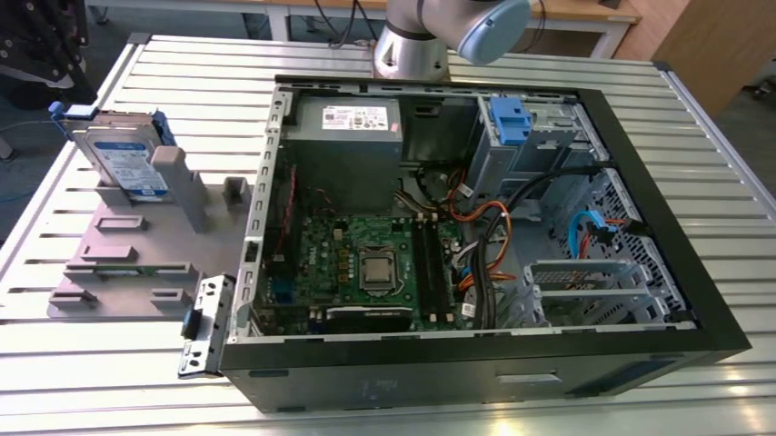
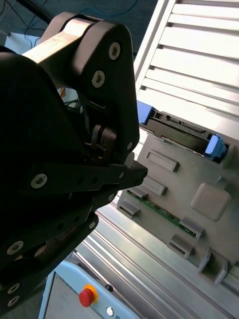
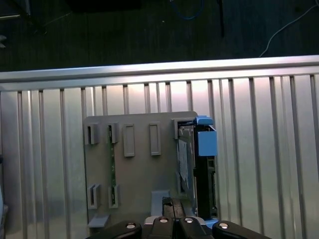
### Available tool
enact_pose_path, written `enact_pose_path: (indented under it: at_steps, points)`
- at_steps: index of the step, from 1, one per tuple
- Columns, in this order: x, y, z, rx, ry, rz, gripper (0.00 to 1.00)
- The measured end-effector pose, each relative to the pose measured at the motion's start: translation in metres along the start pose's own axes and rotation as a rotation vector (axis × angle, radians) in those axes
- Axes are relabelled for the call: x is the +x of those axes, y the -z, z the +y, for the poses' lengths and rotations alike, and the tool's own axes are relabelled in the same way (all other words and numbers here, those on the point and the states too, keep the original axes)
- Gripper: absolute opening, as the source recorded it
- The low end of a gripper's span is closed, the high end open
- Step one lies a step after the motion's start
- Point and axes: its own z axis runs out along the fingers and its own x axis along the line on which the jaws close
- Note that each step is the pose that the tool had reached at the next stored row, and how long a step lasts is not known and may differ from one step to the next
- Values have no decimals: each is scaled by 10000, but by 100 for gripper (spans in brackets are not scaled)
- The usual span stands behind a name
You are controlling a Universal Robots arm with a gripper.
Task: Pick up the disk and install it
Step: 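Pick up the disk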
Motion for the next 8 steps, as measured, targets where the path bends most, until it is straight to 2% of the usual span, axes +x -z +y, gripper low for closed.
enact_pose_path:
  at_steps: [8]
  points:
    - [0,0,0,0,15,0,11]
